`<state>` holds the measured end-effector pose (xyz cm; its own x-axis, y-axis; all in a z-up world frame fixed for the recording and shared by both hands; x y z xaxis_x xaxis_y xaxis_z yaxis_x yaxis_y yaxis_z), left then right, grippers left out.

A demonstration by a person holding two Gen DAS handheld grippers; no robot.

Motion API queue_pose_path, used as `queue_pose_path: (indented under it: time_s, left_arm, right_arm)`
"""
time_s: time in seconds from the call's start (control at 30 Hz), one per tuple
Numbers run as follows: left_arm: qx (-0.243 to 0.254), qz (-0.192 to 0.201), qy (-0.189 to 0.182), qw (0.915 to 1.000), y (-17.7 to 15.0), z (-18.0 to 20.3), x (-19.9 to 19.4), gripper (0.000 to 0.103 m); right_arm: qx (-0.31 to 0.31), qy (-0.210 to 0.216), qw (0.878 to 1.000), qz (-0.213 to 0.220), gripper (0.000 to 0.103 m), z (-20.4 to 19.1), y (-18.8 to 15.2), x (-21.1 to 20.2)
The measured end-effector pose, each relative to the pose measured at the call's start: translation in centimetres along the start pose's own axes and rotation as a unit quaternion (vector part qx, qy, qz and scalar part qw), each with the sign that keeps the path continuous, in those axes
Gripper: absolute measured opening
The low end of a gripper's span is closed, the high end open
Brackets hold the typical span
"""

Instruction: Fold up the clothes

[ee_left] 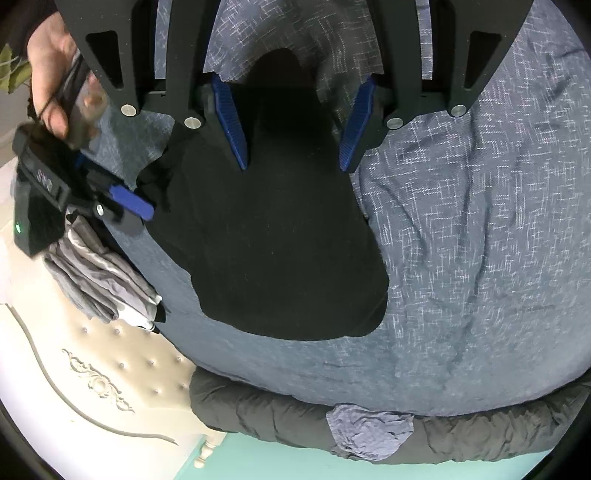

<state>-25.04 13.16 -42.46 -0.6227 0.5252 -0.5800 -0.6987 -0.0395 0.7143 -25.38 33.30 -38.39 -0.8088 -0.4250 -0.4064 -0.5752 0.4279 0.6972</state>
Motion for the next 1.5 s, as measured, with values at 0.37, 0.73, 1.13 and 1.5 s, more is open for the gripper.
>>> queue_pose_path:
  time_s: [0.37,0.73,1.13,1.5]
  left_arm:
    - [-0.012,-0.004,-0.007,0.9999,-0.3,-0.9,-0.1,0.061]
    - [-0.019,-0.007,-0.013,0.9997,-0.2,-0.8,0.0,0.061]
    - [-0.027,-0.008,-0.007,0.9996,-0.4,-1.7,-0.2,0.061]
    - [-0.029,-0.007,-0.007,0.9995,-0.1,-1.2,-0.2,0.061]
  right_arm:
    - [-0.064,0.008,0.993,-0.097,0.074,-0.1,2.6,5.6]
    - [-0.072,0.055,0.983,-0.158,0.084,-2.0,0.2,9.6]
    - [-0.073,0.075,0.98,-0.171,0.05,-3.2,-1.4,9.6]
    - [-0.123,0.093,0.978,-0.144,0.009,-6.3,0.4,6.9]
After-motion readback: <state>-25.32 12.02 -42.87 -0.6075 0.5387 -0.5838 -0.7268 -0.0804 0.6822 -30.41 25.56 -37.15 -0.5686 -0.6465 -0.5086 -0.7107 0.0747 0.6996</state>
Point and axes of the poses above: each gripper's, at about its wrist camera, not at the fingertips, and x roughly the way its jaws point, z to its right, y to its top, the point moved 10 cm from there along x, roughly the way its jaws point, and after that the axes turned 14 degrees about z, right-handed, at the moved point
